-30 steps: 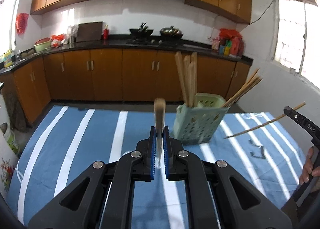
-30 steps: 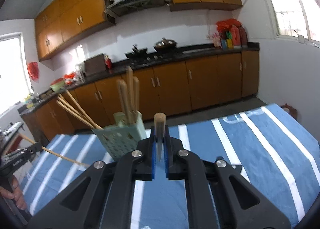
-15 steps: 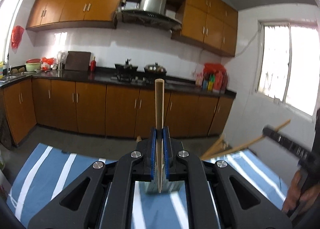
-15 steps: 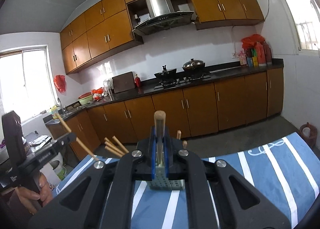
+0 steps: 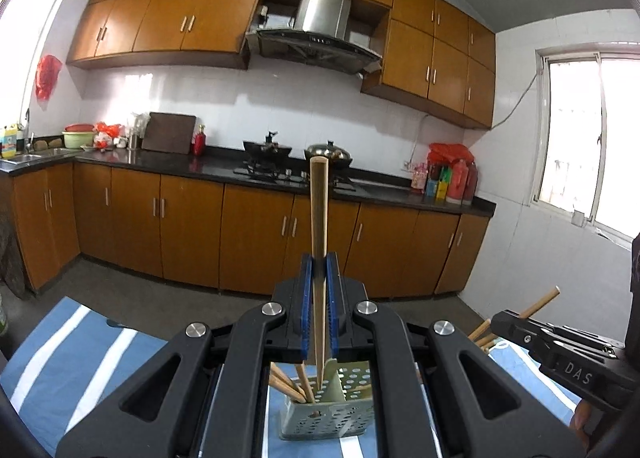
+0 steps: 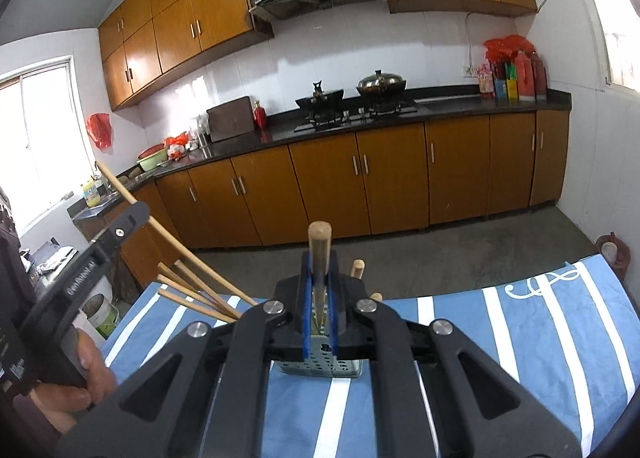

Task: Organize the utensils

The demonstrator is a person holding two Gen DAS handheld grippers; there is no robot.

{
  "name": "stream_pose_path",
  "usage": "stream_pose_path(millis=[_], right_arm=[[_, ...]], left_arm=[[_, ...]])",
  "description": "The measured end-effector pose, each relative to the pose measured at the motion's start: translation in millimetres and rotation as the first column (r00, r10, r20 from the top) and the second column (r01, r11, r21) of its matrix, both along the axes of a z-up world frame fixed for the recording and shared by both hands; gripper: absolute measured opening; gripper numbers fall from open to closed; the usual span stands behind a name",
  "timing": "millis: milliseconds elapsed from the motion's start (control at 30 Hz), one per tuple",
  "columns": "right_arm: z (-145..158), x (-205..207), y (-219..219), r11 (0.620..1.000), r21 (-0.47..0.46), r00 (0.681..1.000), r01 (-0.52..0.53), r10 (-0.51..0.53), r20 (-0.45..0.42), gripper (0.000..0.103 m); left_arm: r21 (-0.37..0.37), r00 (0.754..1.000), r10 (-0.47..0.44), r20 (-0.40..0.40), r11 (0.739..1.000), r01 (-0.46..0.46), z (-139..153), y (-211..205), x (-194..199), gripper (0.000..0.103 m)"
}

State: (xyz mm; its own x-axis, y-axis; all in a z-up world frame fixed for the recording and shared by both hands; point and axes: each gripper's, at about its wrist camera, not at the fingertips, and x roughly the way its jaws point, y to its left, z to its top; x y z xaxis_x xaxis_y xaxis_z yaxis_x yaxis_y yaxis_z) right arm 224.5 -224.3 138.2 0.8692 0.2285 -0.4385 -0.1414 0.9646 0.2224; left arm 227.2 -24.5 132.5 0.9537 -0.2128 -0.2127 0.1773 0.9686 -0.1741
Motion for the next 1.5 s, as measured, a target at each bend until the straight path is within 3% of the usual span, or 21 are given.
stream_pose_path(millis=[200,333,367,467,500,733,833,900,967,1067,1200,1400,1500], right_arm=[[-8.6,14.2,-1.7,0.999,0.035,0.999,-0.009,0.011,-0.045,0.009],[-10.1,13.3,-5.3,0.998,0.058,0.999,-0.003,0.006,-0.038,0.015],[-9.6,11.9,-5.2,0.998,0.056,0.999,0.002,0.0,-0.033,0.018],[-5.6,4.9,-4.2,0.999,0.05,1.0,0.007,-0.007,-0.009,0.022],[-2.6,1.7,-4.0,0.999,0.046,1.0,0.01,-0.011,0.005,0.024],[17.2,-43.8,4.7,0.998,-0.033,0.99,0.05,-0.046,0.136,0.049],[16.4,-68.1,7.4,0.996,-0.06,0.982,0.073,-0.061,0.181,0.07],[13.7,-84.1,10.7,0.993,-0.08,0.975,0.092,-0.073,0.212,0.084],[8.6,-103.4,16.1,0.986,-0.108,0.962,0.124,-0.092,0.258,0.099],[1.4,-124.8,26.1,0.971,-0.166,0.946,0.173,-0.116,0.302,0.099],[-13.1,-149.6,38.4,0.949,-0.219,0.934,0.225,-0.146,0.326,0.099],[-47.3,-189.3,43.6,0.959,-0.146,0.925,0.243,-0.184,0.332,0.099],[-69.4,-206.9,49.3,0.955,-0.155,0.922,0.253,-0.19,0.337,0.099]], left_arm=[[0.02,0.997,-0.024,-0.071,0.999,0.025,-14.3,-5.1,8.6,0.007],[0.014,0.997,-0.036,-0.073,0.999,0.037,-13.3,0.4,6.3,0.009],[0.021,0.997,-0.033,-0.067,0.999,0.034,-11.4,1.7,3.9,0.011],[0.023,0.999,-0.027,-0.042,0.999,0.028,-6.0,5.2,-2.9,0.034],[0.021,0.999,-0.024,-0.034,0.999,0.025,-3.6,6.8,-5.2,0.037],[0.015,1.0,-0.017,0.002,1.0,0.017,10.9,24.8,-34.9,0.04],[0.031,1.0,-0.005,0.013,1.0,0.004,11.1,36.2,-54.9,0.056],[0.046,1.0,0.006,0.022,0.999,-0.007,8.5,44.0,-70.1,0.08],[0.065,0.999,0.018,0.032,0.998,-0.02,3.4,54.0,-87.4,0.095],[0.121,0.998,0.05,0.03,0.991,-0.053,-5.6,65.9,-111.1,0.101],[0.173,0.994,0.109,0.017,0.979,-0.11,-20.4,76.1,-137.7,0.101],[0.229,0.982,0.184,0.04,0.955,-0.188,-53.6,77.9,-178.6,0.101],[0.25,0.987,0.157,0.02,0.955,-0.157,-72.3,72.3,-191.3,0.101]])
